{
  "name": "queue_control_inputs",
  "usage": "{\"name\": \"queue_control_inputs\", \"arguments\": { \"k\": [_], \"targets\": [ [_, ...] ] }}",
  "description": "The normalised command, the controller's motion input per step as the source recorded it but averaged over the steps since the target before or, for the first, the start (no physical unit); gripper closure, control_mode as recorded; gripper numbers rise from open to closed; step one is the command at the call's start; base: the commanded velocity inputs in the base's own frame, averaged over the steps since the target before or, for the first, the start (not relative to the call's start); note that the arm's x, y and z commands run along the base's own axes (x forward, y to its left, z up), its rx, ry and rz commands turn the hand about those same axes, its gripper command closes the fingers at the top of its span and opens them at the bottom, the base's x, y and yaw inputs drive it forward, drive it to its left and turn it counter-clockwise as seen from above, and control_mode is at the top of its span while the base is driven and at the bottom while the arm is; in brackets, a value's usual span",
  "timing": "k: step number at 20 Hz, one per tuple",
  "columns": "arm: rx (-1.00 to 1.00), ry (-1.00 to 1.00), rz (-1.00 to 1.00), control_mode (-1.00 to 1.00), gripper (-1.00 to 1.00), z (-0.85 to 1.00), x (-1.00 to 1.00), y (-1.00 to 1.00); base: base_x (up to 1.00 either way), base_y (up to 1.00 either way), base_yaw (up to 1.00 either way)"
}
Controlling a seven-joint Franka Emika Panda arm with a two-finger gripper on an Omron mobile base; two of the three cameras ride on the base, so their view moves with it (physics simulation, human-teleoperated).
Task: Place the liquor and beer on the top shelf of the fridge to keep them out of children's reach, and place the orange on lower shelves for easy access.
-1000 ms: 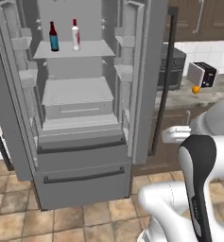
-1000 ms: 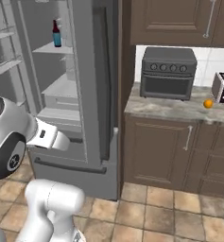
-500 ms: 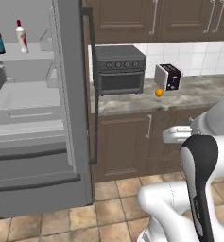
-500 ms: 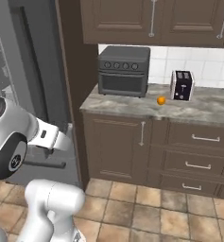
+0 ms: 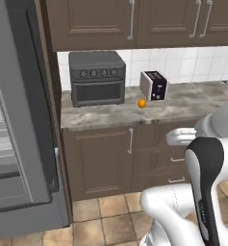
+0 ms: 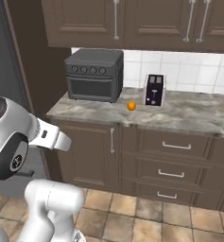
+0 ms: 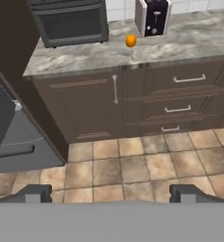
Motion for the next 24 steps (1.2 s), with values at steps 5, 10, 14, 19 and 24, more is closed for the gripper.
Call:
{"name": "queue_control_inputs", "arguments": {
  "k": [5, 10, 14, 19, 24],
  "targets": [
    [0.00, 0.00, 0.00, 1.00, -1.00, 0.00, 0.00, 0.00, 0.74, -0.41, 0.00],
    [0.00, 0.00, 0.00, 1.00, -1.00, 0.00, 0.00, 0.00, 0.76, -0.33, 0.00],
    [0.00, 0.00, 0.00, 1.00, -1.00, 0.00, 0.00, 0.00, 0.75, -0.32, 0.00],
    [0.00, 0.00, 0.00, 1.00, -1.00, 0.00, 0.00, 0.00, 0.68, -0.34, 0.00],
    [0.00, 0.00, 0.00, 1.00, -1.00, 0.00, 0.00, 0.00, 0.54, -0.33, 0.00]
  ]
}}
